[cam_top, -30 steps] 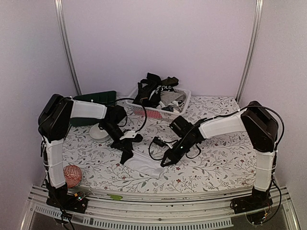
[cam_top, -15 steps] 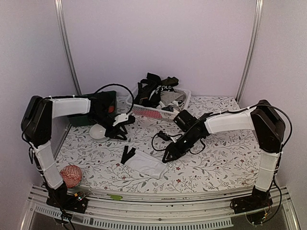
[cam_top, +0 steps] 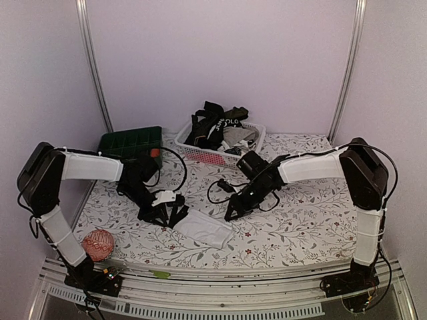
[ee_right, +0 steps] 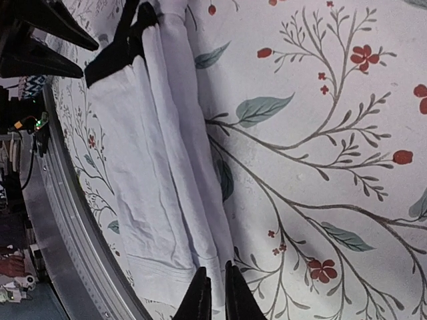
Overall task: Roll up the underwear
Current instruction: Rotate the underwear at the center of the board, then adjust the underwear at the center of the board.
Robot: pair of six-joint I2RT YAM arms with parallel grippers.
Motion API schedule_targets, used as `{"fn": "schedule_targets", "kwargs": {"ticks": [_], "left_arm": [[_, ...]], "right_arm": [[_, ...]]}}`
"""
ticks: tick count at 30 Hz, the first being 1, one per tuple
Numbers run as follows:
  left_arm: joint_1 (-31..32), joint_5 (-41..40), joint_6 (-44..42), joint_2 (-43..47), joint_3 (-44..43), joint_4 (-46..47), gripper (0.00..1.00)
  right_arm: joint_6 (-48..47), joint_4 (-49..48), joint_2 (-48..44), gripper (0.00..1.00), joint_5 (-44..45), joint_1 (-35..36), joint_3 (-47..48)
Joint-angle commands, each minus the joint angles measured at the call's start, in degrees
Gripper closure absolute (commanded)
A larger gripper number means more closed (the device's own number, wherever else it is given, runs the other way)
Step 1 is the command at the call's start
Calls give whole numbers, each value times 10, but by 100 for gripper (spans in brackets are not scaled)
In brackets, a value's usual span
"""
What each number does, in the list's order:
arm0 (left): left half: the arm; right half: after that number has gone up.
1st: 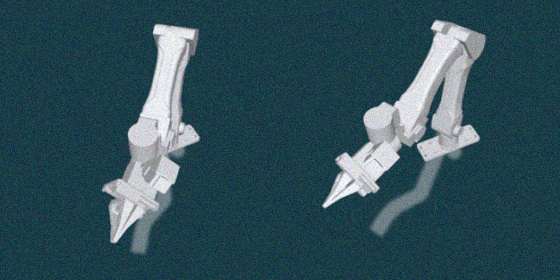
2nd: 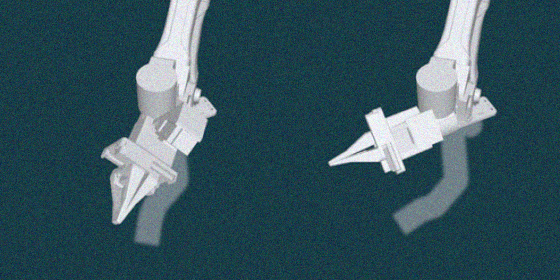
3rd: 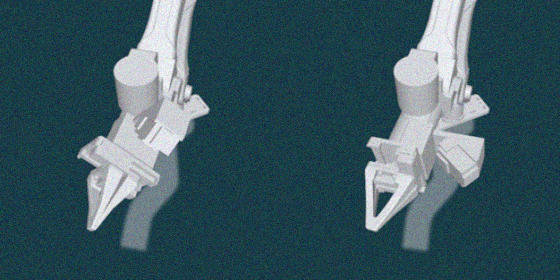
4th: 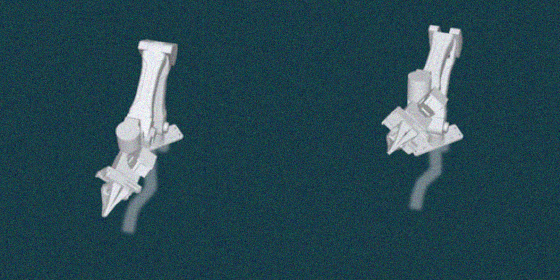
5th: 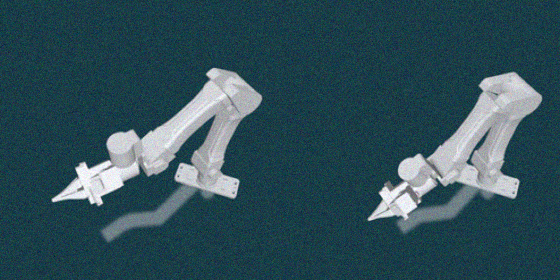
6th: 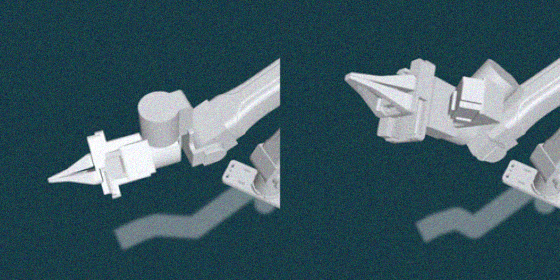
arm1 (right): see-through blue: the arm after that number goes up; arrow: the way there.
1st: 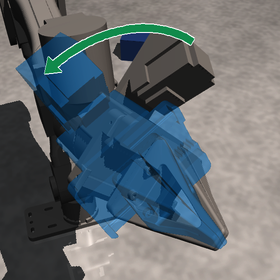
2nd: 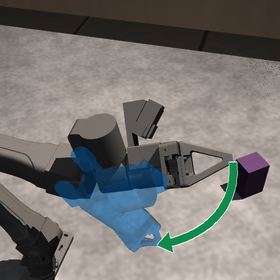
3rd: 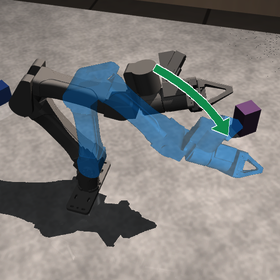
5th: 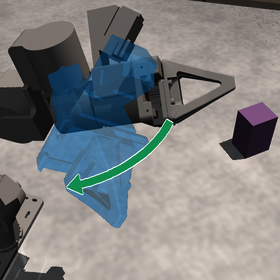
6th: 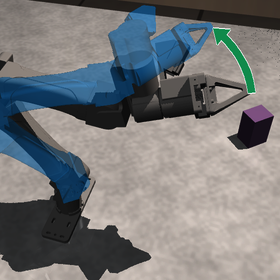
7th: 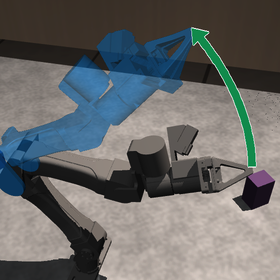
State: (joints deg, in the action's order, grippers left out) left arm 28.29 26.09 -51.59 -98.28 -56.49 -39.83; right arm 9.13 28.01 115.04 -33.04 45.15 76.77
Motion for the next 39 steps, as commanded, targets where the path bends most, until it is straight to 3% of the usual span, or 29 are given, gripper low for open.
{"fn": "schedule_targets", "kwargs": {"ticks": [1,6,13,21,30,39], "left_arm": [[3,-33,43,-15,15,27,75],[3,-1,55,-51,-11,30,74],[-1,32,87,-156,-132,33,76],[-26,59,102,-217,-246,21,76],[-73,137,86,-64,-162,47,66],[-28,119,107,-62,-126,75,70]], "right_arm": [[3,-10,34,95,5,2,0],[4,-33,33,97,2,13,-32],[28,-79,9,97,-17,27,-104],[55,-104,19,92,-40,76,-107],[86,-104,-109,68,5,56,-160],[106,-139,-62,78,-6,43,-107]]}}
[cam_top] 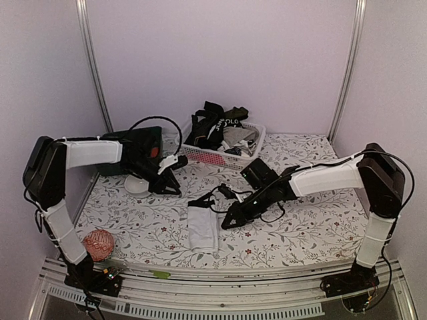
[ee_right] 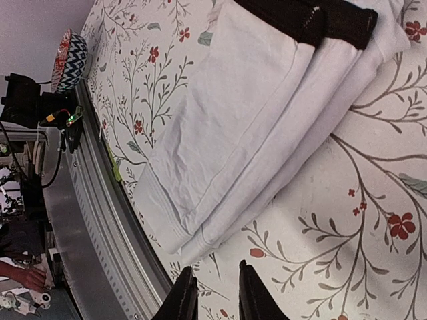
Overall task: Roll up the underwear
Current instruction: Adjust the underwear at the center of the board.
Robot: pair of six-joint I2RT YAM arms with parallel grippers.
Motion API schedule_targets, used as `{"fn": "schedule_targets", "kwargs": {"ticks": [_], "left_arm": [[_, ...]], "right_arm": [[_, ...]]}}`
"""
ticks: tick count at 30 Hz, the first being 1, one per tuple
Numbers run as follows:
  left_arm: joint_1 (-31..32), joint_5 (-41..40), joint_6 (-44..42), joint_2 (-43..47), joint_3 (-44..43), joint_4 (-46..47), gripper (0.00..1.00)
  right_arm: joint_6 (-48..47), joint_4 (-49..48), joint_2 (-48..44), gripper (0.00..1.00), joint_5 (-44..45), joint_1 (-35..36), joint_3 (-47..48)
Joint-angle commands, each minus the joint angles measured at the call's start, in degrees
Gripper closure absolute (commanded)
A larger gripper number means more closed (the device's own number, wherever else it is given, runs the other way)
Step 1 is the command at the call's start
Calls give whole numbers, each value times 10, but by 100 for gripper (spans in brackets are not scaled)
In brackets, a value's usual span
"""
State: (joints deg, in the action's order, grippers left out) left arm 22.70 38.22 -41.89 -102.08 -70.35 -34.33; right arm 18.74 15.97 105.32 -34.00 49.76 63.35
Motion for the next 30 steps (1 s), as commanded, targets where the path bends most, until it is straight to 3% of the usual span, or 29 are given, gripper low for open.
{"fn": "schedule_targets", "kwargs": {"ticks": [1,13,18,23,24,25,27,30], "left_arm": [[40,-8,12,-32,12,22,70],[101,-82,66,-157,-41,57,76],[101,-68,101,-164,-83,47,73],[81,-37,123,-101,-120,33,58],[73,-37,131,-75,-119,39,52],[65,-46,146,-52,-112,54,38],[40,-65,185,-5,-99,84,19],[10,-80,228,66,-76,137,11]], "right_arm": [[11,-21,39,79,2,-3,33],[18,-32,32,85,4,-29,21],[11,-33,32,85,7,-32,37],[21,-96,6,71,-3,-37,41],[25,-112,0,68,-10,-37,41],[32,-129,-3,65,-21,-37,41],[55,-173,2,60,-45,-35,40],[107,-215,34,57,-75,-26,53]]}}
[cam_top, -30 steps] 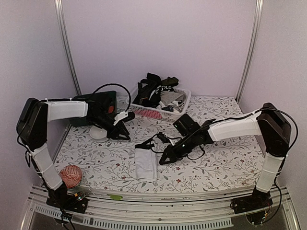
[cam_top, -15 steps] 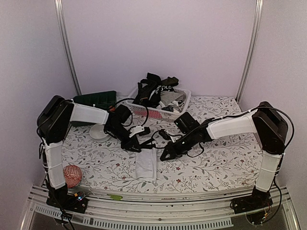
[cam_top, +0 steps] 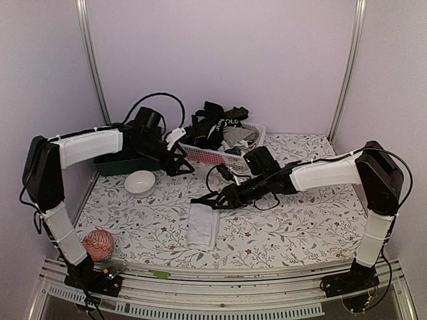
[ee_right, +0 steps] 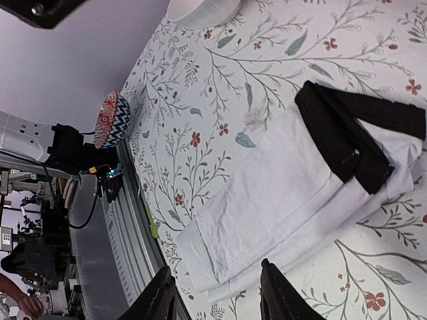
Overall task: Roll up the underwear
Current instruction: Adjust the underwear at the center of the board, then pick up the underwear from the center of the board.
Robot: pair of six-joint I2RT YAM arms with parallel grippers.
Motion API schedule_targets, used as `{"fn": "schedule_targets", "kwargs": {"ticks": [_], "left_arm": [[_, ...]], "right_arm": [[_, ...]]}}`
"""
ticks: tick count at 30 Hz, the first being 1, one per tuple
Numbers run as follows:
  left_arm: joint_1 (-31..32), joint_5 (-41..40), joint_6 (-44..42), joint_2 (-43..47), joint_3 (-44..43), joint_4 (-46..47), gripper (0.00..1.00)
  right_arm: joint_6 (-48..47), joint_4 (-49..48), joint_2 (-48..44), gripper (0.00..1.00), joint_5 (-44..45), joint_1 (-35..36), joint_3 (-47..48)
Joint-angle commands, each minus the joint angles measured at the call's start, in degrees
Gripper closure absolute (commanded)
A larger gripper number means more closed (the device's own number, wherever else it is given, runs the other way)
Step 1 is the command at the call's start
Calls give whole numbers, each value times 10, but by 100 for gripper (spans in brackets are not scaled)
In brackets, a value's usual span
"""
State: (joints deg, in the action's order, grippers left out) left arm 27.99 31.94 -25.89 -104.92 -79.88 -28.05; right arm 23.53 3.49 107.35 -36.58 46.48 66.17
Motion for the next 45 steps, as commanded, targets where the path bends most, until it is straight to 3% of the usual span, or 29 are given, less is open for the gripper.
{"fn": "schedule_targets", "kwargs": {"ticks": [1,6,11,16,22,29,32,37,45], "left_arm": [[-53,-23,83,122,31,101,6],[-93,-60,170,220,90,194,4],[-107,30,160,248,113,161,4],[-107,60,172,271,173,171,4],[-105,75,120,271,217,130,4],[-73,127,-55,317,329,71,4],[-21,100,-118,375,410,107,4],[92,14,-161,438,522,226,14],[188,-67,-205,321,521,350,30]], "right_arm": [[67,-90,32,56,-60,11,49],[102,-113,124,48,-117,37,134],[161,-164,200,41,-174,60,165],[204,-204,259,40,-187,49,160],[228,-228,294,41,-181,-1,128],[233,-248,205,42,-204,2,106],[236,-255,148,46,-200,6,59],[219,-235,94,58,-182,7,-11],[205,-216,171,84,-159,5,4]]}}
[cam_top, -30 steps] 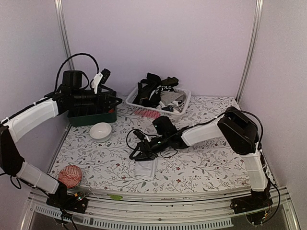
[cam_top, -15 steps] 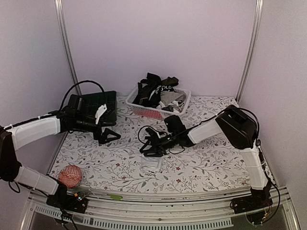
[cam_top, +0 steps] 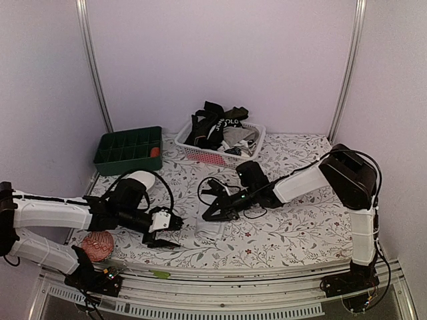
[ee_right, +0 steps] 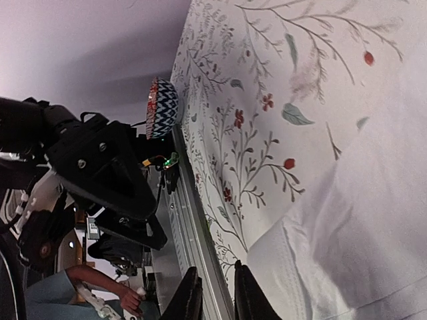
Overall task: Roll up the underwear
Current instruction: Pick up the underwear from the center of the board.
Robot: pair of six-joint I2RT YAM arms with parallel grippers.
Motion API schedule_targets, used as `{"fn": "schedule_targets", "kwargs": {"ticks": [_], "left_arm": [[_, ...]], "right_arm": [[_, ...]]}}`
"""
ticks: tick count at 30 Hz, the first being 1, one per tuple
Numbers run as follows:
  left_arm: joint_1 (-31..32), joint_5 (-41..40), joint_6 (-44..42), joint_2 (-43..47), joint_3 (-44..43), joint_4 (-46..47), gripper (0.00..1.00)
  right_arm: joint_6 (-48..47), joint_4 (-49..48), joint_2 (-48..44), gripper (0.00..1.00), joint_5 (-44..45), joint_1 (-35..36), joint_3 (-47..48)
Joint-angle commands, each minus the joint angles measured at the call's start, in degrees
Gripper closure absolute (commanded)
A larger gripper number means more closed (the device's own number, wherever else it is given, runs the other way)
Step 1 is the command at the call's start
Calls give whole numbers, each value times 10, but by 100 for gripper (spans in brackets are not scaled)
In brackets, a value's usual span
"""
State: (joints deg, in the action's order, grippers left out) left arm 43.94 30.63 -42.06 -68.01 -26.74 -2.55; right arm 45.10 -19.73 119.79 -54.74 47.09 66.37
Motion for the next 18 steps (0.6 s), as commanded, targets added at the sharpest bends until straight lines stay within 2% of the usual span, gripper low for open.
{"fn": "schedule_targets", "kwargs": {"ticks": [1,8,12,18], "left_arm": [[37,-65,-56,-62,-12,111,30],[70,-138,-151,-148,4,237,30],[73,-159,-190,-187,16,299,29],[76,-185,-250,-253,26,371,32]], "right_arm": [[-12,18,54,85,28,0,3],[-35,47,104,91,36,0,10],[-49,52,113,93,31,0,5],[-59,60,121,94,23,-1,8]]}}
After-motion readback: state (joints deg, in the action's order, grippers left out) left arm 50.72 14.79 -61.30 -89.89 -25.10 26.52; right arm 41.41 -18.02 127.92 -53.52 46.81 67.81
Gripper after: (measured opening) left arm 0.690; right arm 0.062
